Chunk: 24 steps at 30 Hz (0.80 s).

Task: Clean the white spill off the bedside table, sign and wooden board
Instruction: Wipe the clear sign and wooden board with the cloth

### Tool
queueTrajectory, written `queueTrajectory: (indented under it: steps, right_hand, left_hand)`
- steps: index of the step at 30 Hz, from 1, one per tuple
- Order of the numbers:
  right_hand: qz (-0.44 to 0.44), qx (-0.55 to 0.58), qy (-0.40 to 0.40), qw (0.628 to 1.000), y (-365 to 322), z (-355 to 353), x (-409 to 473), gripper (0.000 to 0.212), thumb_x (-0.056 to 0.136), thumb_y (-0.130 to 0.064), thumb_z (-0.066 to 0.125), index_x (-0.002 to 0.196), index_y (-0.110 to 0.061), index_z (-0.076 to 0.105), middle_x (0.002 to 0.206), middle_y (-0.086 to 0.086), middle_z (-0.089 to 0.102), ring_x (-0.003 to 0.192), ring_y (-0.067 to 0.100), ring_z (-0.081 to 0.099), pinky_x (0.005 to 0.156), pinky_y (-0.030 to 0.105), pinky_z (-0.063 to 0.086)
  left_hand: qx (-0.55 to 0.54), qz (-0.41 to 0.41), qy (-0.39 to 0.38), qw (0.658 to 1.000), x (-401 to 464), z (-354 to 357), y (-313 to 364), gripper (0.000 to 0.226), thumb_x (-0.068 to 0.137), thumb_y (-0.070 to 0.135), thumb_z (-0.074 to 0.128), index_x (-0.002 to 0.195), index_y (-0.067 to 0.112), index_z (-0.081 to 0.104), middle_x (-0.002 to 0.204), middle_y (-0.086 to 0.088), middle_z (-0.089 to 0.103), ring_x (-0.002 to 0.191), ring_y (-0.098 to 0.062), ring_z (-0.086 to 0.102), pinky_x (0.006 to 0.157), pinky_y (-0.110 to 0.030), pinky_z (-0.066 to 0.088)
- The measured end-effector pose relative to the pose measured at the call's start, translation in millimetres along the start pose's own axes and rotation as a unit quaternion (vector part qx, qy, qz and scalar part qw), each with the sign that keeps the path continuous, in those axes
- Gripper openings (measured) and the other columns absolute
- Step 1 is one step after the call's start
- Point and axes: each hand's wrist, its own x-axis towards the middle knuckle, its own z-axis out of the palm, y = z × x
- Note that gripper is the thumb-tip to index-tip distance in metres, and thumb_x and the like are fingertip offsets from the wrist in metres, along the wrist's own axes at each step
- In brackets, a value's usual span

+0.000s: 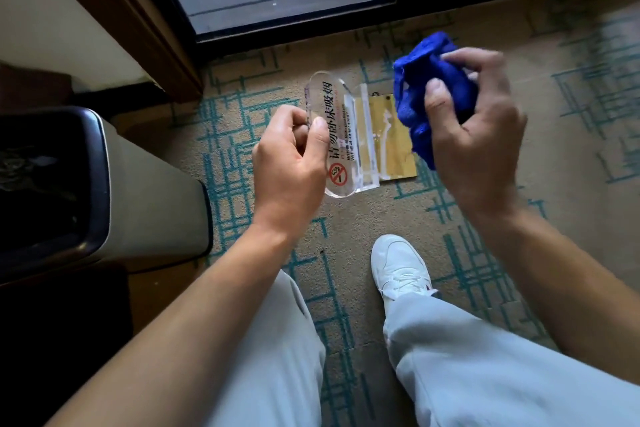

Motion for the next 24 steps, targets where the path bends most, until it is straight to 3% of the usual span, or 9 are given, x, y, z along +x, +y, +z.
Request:
queueTrajectory:
  steps: [3, 7, 12, 16, 20, 24]
  right_hand:
    - [-0.059, -0.031, -0.095, 0.993, -8, 8, 1, 0.034, 0.092, -0.034, 0.061, 0.123, -0.021, 0.063, 0.092, -0.006, 0.071, 0.075, 0.019, 0.067, 0.073, 0.036, 0.055]
    - [-0.136, -0.097, -0.219, 0.961, -17, 23, -11, 0.046, 0.093, -0.044, 0.049, 0.136, -0.032, 0.055, 0.111, 0.002, 0.073, 0.093, 0.030, 0.070, 0.077, 0.044, 0.057]
    - [-0.265, -0.112, -0.255, 0.923, -15, 13, -42, 0.038, 0.090, -0.033, 0.057, 0.124, -0.019, 0.067, 0.095, 0.004, 0.071, 0.066, 0.027, 0.067, 0.054, 0.038, 0.055]
    - [-0.216, -0.017, -0.326, 0.920, -4, -1, -45, 0.035, 0.086, -0.030, 0.061, 0.118, -0.019, 0.071, 0.097, 0.001, 0.074, 0.076, 0.021, 0.071, 0.064, 0.036, 0.057]
    - [-0.113, 0.085, -0.298, 0.944, 3, -13, -41, 0.023, 0.085, -0.017, 0.068, 0.107, -0.016, 0.074, 0.080, -0.004, 0.073, 0.059, 0.008, 0.065, 0.058, 0.022, 0.051]
    - [-0.022, 0.112, -0.210, 0.971, 9, -15, -36, 0.021, 0.088, -0.016, 0.065, 0.108, -0.016, 0.071, 0.090, 0.004, 0.074, 0.075, 0.021, 0.068, 0.070, 0.038, 0.055]
  left_hand:
    - [0.018, 0.017, 0.006, 1.000, -3, 1, 5, 0.024, 0.099, 0.028, 0.056, 0.087, 0.007, 0.055, 0.065, -0.021, 0.062, 0.059, -0.039, 0.061, 0.055, -0.053, 0.051]
    - [-0.003, 0.032, 0.049, 0.998, -6, 0, 10, 0.017, 0.101, 0.022, 0.056, 0.088, 0.012, 0.053, 0.065, -0.018, 0.062, 0.057, -0.040, 0.059, 0.053, -0.052, 0.049]
    - [-0.002, 0.018, 0.082, 0.996, 3, -12, 0, 0.015, 0.101, 0.020, 0.055, 0.089, 0.014, 0.051, 0.063, -0.015, 0.058, 0.052, -0.033, 0.055, 0.052, -0.049, 0.049]
    - [-0.013, -0.005, 0.083, 0.996, 3, -15, -4, 0.016, 0.102, 0.020, 0.055, 0.088, 0.015, 0.050, 0.062, -0.007, 0.056, 0.053, -0.022, 0.054, 0.051, -0.039, 0.047]
    - [-0.038, -0.027, 0.073, 0.996, 3, -17, -3, 0.015, 0.103, 0.018, 0.055, 0.092, 0.009, 0.051, 0.061, -0.005, 0.059, 0.048, -0.014, 0.053, 0.048, -0.032, 0.044]
    - [-0.145, -0.102, 0.062, 0.982, 3, -21, 0, 0.013, 0.103, 0.013, 0.055, 0.102, 0.003, 0.047, 0.053, 0.002, 0.060, 0.035, -0.010, 0.044, 0.038, -0.022, 0.034]
